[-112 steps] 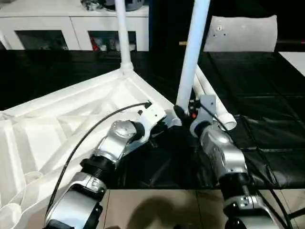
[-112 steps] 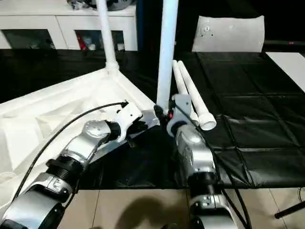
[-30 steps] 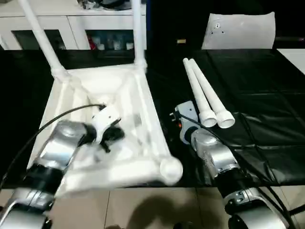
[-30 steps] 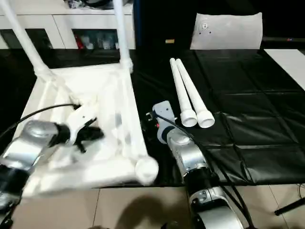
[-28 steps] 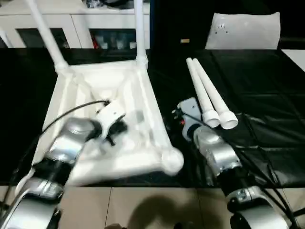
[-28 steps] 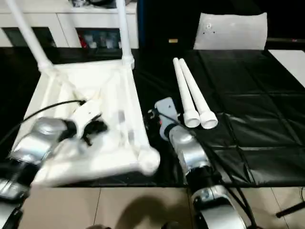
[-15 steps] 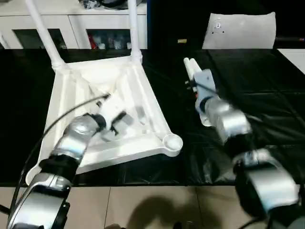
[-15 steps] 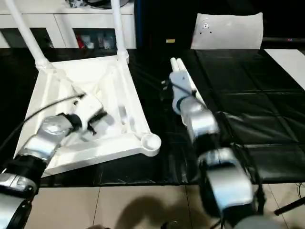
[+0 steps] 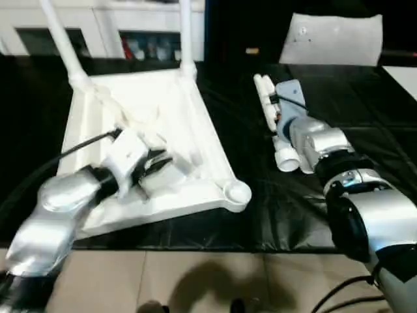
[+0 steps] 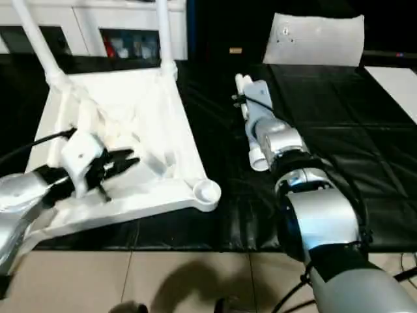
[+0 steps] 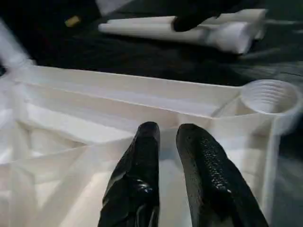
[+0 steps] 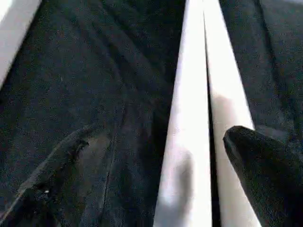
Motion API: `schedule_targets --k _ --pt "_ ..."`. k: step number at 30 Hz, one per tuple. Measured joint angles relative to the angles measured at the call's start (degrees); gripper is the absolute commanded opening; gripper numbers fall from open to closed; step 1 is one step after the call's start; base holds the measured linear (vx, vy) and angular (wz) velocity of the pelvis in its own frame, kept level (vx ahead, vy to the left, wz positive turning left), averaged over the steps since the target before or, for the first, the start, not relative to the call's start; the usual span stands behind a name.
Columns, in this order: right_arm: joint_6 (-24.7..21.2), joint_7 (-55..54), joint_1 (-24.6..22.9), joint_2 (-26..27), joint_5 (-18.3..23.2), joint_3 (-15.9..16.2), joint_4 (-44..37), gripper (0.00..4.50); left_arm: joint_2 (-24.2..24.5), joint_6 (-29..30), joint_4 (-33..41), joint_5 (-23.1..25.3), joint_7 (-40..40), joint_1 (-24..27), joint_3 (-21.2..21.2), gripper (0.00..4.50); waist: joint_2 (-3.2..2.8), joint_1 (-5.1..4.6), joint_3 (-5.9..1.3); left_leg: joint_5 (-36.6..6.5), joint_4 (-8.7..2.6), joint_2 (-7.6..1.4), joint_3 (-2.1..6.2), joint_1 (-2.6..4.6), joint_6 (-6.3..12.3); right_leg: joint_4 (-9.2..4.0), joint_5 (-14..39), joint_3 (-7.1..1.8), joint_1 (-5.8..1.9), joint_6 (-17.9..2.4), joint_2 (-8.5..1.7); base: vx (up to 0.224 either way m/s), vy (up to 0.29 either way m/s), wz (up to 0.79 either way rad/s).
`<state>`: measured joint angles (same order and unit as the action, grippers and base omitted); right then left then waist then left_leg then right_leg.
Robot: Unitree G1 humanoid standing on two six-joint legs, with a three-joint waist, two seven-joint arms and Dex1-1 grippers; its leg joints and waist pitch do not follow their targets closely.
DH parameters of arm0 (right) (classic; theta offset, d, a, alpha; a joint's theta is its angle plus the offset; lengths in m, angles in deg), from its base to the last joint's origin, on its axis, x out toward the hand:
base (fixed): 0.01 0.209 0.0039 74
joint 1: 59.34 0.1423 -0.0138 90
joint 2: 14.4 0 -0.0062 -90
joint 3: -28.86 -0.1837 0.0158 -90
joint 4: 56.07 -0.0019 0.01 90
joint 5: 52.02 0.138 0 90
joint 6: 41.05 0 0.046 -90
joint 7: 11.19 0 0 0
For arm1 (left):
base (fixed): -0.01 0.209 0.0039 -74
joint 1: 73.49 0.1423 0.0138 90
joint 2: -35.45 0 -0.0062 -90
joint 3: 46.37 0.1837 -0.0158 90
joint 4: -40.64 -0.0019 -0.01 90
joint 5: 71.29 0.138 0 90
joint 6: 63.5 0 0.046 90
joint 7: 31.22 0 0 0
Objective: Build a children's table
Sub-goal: Pick table leg
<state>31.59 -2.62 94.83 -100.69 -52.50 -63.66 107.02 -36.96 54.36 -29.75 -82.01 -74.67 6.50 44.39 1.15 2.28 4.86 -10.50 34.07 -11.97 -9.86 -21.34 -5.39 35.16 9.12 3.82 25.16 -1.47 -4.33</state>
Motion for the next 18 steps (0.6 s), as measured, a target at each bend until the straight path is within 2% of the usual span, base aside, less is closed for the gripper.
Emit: schedule_targets --k 3,9,11,14,18 --pt "-0.05 -0.43 0.14 -0.13 0.16 -1.53 1.91 4.47 1.4 4.95 5.64 -1.71 0.01 1.96 -0.69 0.91 0.55 -0.04 0.7 0.0 0.0 0.0 0.01 -0.04 0.0 0.02 0.0 -0.02 0.04 0.0 0.01 0.0 0.0 0.0" --pt "-0.61 -0.93 0.13 -0.03 2.19 -4.24 2.91 4.47 2.03 10.63 10.62 -3.35 0.72 2.68 -0.93 0.91 0.62 -0.09 1.04 0.0 0.0 0.04 -0.01 -0.76 0.01 0.06 0.0 -0.05 0.71 -0.01 0.02 0.0 0.0 0.0" --pt "-1.14 -1.04 0.13 -0.03 2.91 -5.1 3.57 4.47 2.27 11.72 10.89 -3.64 0.9 2.69 -0.93 0.91 0.58 -0.1 1.08 0.0 0.0 0.04 -0.01 -0.77 0.01 0.07 0.02 -0.03 0.73 -0.04 0.07 0.0 0.0 0.0" --pt "-2.64 -0.13 0.31 -0.09 4.0 -7.21 3.55 4.09 3.01 13.87 11.79 -4.36 1.28 2.54 -0.93 1.01 0.58 -0.13 1.09 0.0 0.0 0.04 -0.01 -0.73 0.01 0.08 0.02 -0.03 0.72 -0.05 0.09 0.0 0.0 0.0" --pt "-5.09 0.73 0.68 -0.39 4.52 -8.08 3.55 3.69 3.27 15.06 12.58 -4.71 1.39 2.24 -0.92 1.01 0.59 -0.19 1.08 0.01 0.06 0.03 -0.01 -0.68 -0.01 0.15 0.01 -0.04 0.69 -0.06 0.09 0.0 0.0 0.0"
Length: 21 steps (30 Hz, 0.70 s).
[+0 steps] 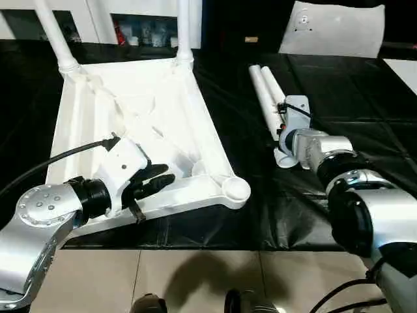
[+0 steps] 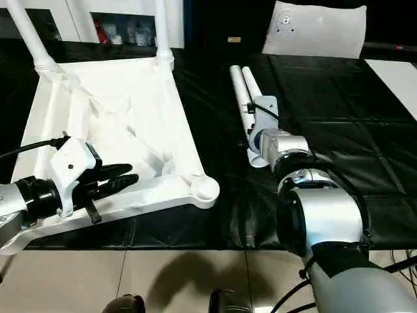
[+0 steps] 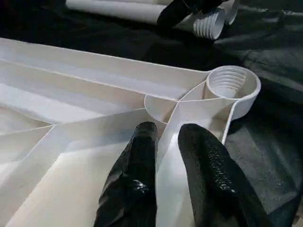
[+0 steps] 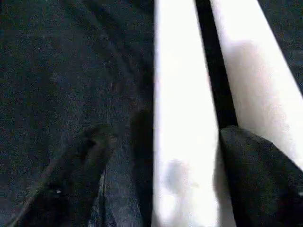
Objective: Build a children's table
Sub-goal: Pick table leg
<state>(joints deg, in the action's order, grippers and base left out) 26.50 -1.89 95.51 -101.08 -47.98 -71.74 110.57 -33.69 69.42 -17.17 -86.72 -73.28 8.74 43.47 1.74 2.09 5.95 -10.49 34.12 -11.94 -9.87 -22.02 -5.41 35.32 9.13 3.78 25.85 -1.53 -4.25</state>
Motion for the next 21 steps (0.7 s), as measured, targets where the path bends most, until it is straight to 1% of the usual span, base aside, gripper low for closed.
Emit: schedule_targets --k 1,3,4,5,6,8,10,11,12,18,21 --pt "-0.83 0.03 0.12 -0.1 -0.01 -0.05 0.0 3.69 0.02 0.2 0.17 -0.1 0.03 -0.08 0.02 1.01 0.0 0.02 0.0 0.0 0.01 0.0 0.0 0.01 0.0 0.01 0.0 0.0 -0.01 0.0 0.0 0.0 0.0 0.0" --pt "-3.01 0.2 0.35 -0.65 0.14 -0.31 -0.03 3.5 0.02 0.49 0.21 -0.13 0.1 -0.62 0.07 1.01 0.04 0.12 -0.03 0.01 0.02 0.0 0.01 0.02 -0.01 0.02 0.0 0.01 -0.04 0.0 0.0 0.0 0.0 0.0" --pt "-3.74 0.31 0.41 -0.81 0.26 -0.36 -0.04 3.5 0.03 0.5 0.21 -0.14 0.21 -0.81 0.07 1.01 0.07 0.23 -0.04 0.01 0.02 0.0 0.02 0.03 -0.01 0.02 0.0 0.01 -0.05 0.0 0.0 0.0 0.0 0.0" --pt "-4.66 0.54 0.5 -0.99 0.49 -0.8 -0.05 3.36 0.03 0.59 0.21 -0.14 0.39 -1.0 0.09 1.01 0.1 0.3 -0.07 0.01 0.05 0.0 0.02 0.02 -0.01 0.02 0.0 0.01 -0.06 0.0 -0.01 0.0 0.0 0.0" --pt "-5.08 0.58 0.52 -1.08 0.6 -0.95 -0.07 3.36 0.03 0.67 0.21 -0.15 0.48 -1.14 0.13 1.01 0.13 0.34 -0.09 0.01 0.07 0.0 0.02 0.02 -0.01 0.02 0.0 0.01 -0.07 0.0 -0.01 0.0 0.0 0.0" --pt "-6.18 0.97 0.55 -1.34 0.59 -1.1 -0.08 3.07 0.03 0.85 0.21 -0.44 0.73 -1.49 0.17 1.01 0.24 0.4 -0.15 0.01 0.1 0.0 0.02 0.02 -0.01 0.04 0.0 0.01 -0.08 0.0 -0.02 0.0 0.0 0.0" --pt "-6.77 1.2 0.55 -1.55 0.58 -1.27 -0.06 2.98 0.03 0.94 0.21 -0.63 0.88 -1.53 0.3 1.01 0.29 0.42 -0.18 0.01 0.16 0.0 0.02 0.02 -0.01 0.07 0.0 0.01 -0.1 0.0 -0.02 0.0 0.0 0.0" --pt "-7.11 1.26 0.56 -1.63 0.56 -1.29 -0.06 2.79 0.03 0.98 0.21 -0.66 0.99 -1.58 0.54 1.01 0.32 0.45 -0.2 0.01 0.2 0.0 0.02 0.03 -0.01 0.12 0.0 0.01 -0.1 -0.01 -0.03 0.0 0.0 0.0" --pt "-7.34 1.25 0.58 -1.65 0.56 -1.3 -0.06 2.79 0.03 0.98 0.21 -0.66 1.02 -1.61 0.66 1.01 0.33 0.47 -0.21 0.01 0.24 0.0 0.02 0.02 -0.01 0.17 0.0 0.01 -0.1 0.0 -0.03 0.0 0.0 0.0" --pt "-8.87 1.81 0.58 -2.18 -0.18 -1.28 0.1 2.26 -0.08 0.94 0.21 -0.63 1.43 -1.77 1.11 1.01 0.44 0.75 -0.28 0.02 0.56 0.0 0.04 0.05 -0.03 0.56 0.0 -0.01 -0.1 0.0 -0.05 0.0 0.0 0.0" --pt "-9.11 3.15 0.58 -2.14 -0.88 -0.64 0.2 2.03 -0.64 0.62 0.21 -0.62 2.07 -1.77 1.27 1.01 0.48 0.82 -0.3 0.02 0.76 -0.02 0.05 0.05 -0.04 0.77 0.0 -0.02 -0.09 0.0 -0.07 0.0 0.0 0.0"
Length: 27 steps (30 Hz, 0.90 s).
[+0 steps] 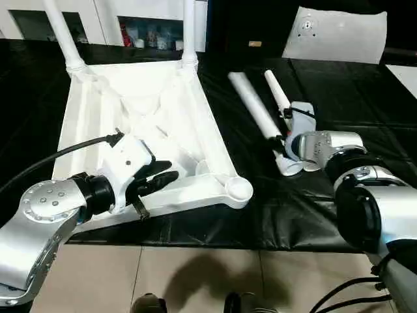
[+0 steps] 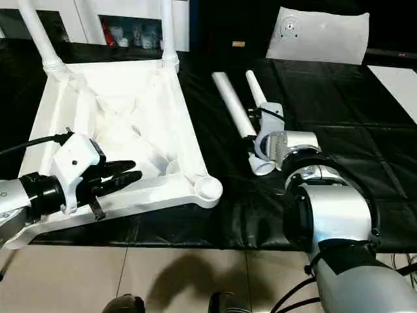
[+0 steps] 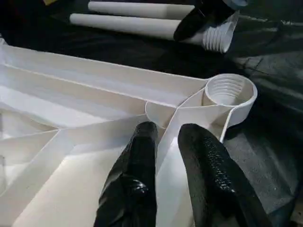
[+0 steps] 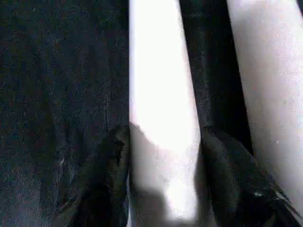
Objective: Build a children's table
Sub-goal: Pick table leg
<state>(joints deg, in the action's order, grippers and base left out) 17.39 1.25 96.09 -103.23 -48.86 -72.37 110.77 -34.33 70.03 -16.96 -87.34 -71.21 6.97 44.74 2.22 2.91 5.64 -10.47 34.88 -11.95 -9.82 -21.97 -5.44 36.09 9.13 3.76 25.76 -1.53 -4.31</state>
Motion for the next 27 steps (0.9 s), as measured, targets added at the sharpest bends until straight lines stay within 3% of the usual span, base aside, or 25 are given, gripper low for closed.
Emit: schedule_targets --k 7,14,18,23,25,27 --pt "0.54 1.14 -0.23 0.46 -1.02 0.4 0.24 1.89 -1.62 -0.72 -0.19 0.15 1.67 -0.01 1.09 1.01 0.24 0.17 -0.16 0.04 0.17 -0.02 0.02 -0.01 -0.05 0.19 -0.05 0.01 0.0 -0.07 0.0 0.0 0.0 0.0" --pt "3.91 0.34 -0.78 1.69 5.36 -6.76 0.25 1.87 -6.45 -1.28 -2.87 0.11 4.54 -0.66 2.37 1.01 0.31 0.46 -0.28 0.04 0.42 -0.02 0.05 -0.05 -0.05 0.33 -0.1 0.01 0.05 -0.15 0.0 0.0 0.0 0.0" --pt "9.25 2.49 -0.77 3.13 8.06 -9.1 -1.02 1.86 -11.2 -1.94 -5.4 -0.02 7.49 -4.05 2.67 1.01 0.28 0.56 -0.29 0.04 0.65 -0.04 0.09 -0.04 -0.05 0.57 -0.11 0.01 0.05 -0.16 -0.02 0.0 0.0 0.0" --pt "14.26 4.76 -2.72 2.9 9.76 -10.41 -5.16 1.86 -14.57 -2.67 -9.29 0.0 10.08 -6.39 2.56 1.01 -0.13 0.86 -0.46 0.04 0.88 -0.04 0.18 -0.09 -0.04 0.69 -0.11 0.04 0.04 -0.16 -0.03 0.0 0.0 0.0" --pt "14.28 10.1 -5.69 3.41 13.78 -13.32 -9.86 1.86 -17.11 -3.59 -13.0 0.14 11.84 -9.02 2.43 1.01 -0.88 1.07 -0.41 0.02 1.06 -0.03 0.24 -0.13 -0.01 0.63 -0.19 0.06 -0.07 -0.26 -0.03 0.0 0.0 0.0" --pt "14.05 15.11 -8.12 4.56 16.8 -14.11 -13.69 1.86 -18.27 -4.18 -15.17 0.22 13.32 -11.44 1.92 1.01 -1.84 0.79 -0.62 0.01 1.13 0.02 0.22 -0.15 0.05 0.57 -0.3 0.01 -0.07 -0.31 -0.1 0.0 0.0 0.0"
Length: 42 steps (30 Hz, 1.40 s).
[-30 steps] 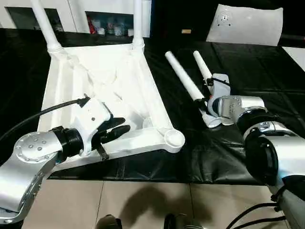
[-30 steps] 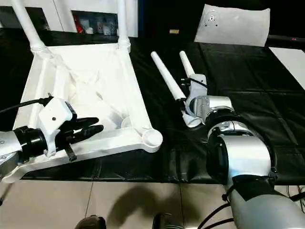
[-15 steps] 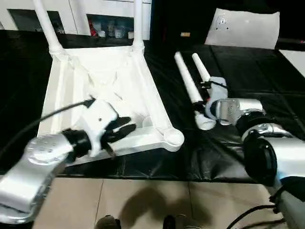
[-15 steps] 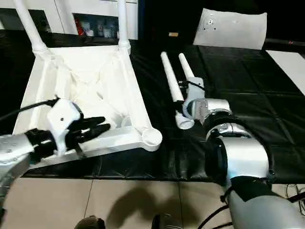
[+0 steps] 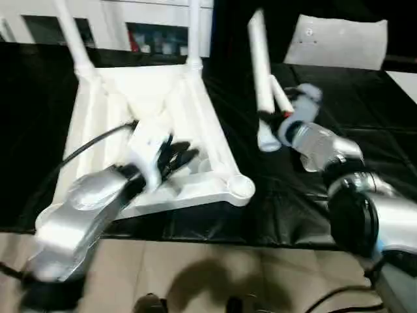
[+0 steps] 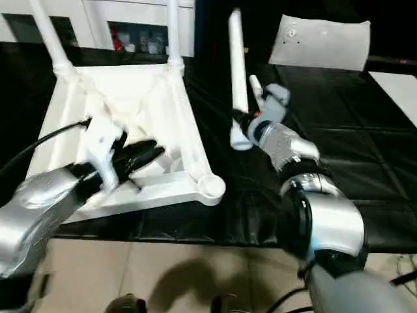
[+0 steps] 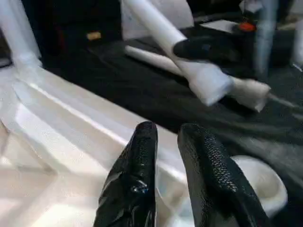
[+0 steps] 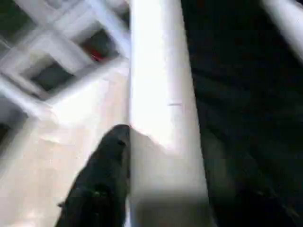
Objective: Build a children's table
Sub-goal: Pick table leg
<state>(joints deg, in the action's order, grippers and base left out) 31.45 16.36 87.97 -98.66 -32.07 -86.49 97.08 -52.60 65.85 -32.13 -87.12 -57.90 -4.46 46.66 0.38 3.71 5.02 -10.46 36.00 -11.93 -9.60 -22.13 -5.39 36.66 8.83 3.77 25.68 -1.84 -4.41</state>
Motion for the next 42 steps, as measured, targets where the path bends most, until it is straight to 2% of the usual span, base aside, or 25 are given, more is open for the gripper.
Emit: schedule_targets --k 4,7,9,15,19,24,30,32,39,40,42 --pt "-1.88 7.57 -6.9 1.26 3.99 0.09 -10.23 1.86 -3.51 -0.25 -2.6 -1.63 1.02 -3.04 -1.84 1.3 -0.5 -0.12 -0.27 0.02 -0.08 -0.05 0.03 0.04 -0.01 0.04 0.01 0.07 0.0 0.02 0.08 0.0 0.0 0.0" --pt "-6.64 12.79 -15.15 2.6 9.6 0.61 -23.29 1.86 -7.37 0.21 -6.14 -5.32 1.38 -7.31 -4.56 1.37 -0.54 0.22 -0.28 0.06 -0.11 -0.05 0.09 0.04 0.03 0.01 0.01 0.13 0.0 0.01 0.09 0.0 0.0 0.0" --pt "-10.84 15.35 -19.56 3.19 12.66 2.25 -30.56 1.86 -9.83 0.74 -7.95 -8.27 1.51 -10.46 -6.22 1.37 -0.58 0.21 -0.31 0.08 -0.1 -0.03 0.07 0.05 0.06 -0.1 -0.06 0.11 -0.03 0.06 0.09 0.0 0.0 0.0" --pt "-21.43 18.82 -26.41 4.07 20.23 5.65 -45.61 1.86 -15.99 2.42 -13.28 -14.08 2.69 -15.12 -9.32 1.37 -0.59 0.05 -0.33 0.12 -0.22 -0.05 0.11 0.29 0.14 -0.89 -0.21 0.24 -0.64 0.54 0.12 0.0 0.0 0.0" --pt "-25.72 19.21 -29.87 5.31 24.4 7.81 -52.65 1.86 -16.66 2.28 -16.49 -14.93 3.25 -18.19 -10.47 1.37 -0.58 0.13 -0.37 0.28 -0.39 -0.02 0.12 0.16 0.4 -1.54 -0.62 0.24 -0.75 0.82 0.1 0.0 0.0 0.0" --pt "-27.22 19.22 -33.72 5.18 25.32 8.45 -57.77 1.86 -17.05 2.17 -19.0 -17.0 2.76 -19.58 -11.73 1.37 -0.5 1.25 -0.41 0.27 -0.41 0.04 0.09 0.01 0.52 -1.74 -0.65 0.22 -0.74 0.85 0.0 0.0 0.0 0.0" --pt "-27.85 19.31 -34.83 4.23 25.28 11.57 -61.05 1.86 -16.51 2.2 -19.37 -17.37 2.5 -20.06 -12.36 1.37 -0.49 1.46 -0.42 0.28 -0.49 0.04 0.09 0.04 0.51 -1.73 -0.64 0.25 -0.75 0.86 0.0 0.0 0.0 0.0" --pt "-27.09 19.5 -34.92 3.95 24.49 13.08 -61.97 1.86 -16.57 2.54 -19.25 -18.36 2.16 -19.99 -12.41 0.67 -0.49 1.47 -0.42 0.28 -0.49 0.04 0.09 0.04 0.51 -1.74 -0.64 0.24 -0.74 0.87 0.0 0.0 0.0 0.0" --pt "-25.34 20.04 -34.99 2.79 21.9 16.86 -63.24 1.85 -15.55 4.35 -17.72 -21.33 -0.71 -18.07 -12.35 0.67 -0.49 1.39 -0.42 0.28 -0.49 0.04 0.09 0.04 0.5 -1.74 -0.62 0.24 -0.74 0.89 0.0 0.0 0.0 0.0" --pt "-25.11 20.08 -35.02 2.72 21.66 17.1 -63.33 1.85 -15.63 4.77 -17.37 -22.25 -0.95 -17.58 -12.53 1.02 -0.48 1.42 -0.42 0.28 -0.5 0.04 0.09 0.04 0.5 -1.74 -0.62 0.25 -0.73 0.89 0.0 0.0 0.0 0.0" --pt "-24.37 19.8 -35.01 2.8 21.42 17.31 -63.6 1.84 -16.46 5.61 -17.35 -24.32 -0.98 -17.37 -14.25 1.37 -0.48 1.43 -0.42 0.28 -0.5 0.04 0.09 0.03 0.5 -1.74 -0.62 0.25 -0.73 0.89 0.0 0.0 0.0 0.0"
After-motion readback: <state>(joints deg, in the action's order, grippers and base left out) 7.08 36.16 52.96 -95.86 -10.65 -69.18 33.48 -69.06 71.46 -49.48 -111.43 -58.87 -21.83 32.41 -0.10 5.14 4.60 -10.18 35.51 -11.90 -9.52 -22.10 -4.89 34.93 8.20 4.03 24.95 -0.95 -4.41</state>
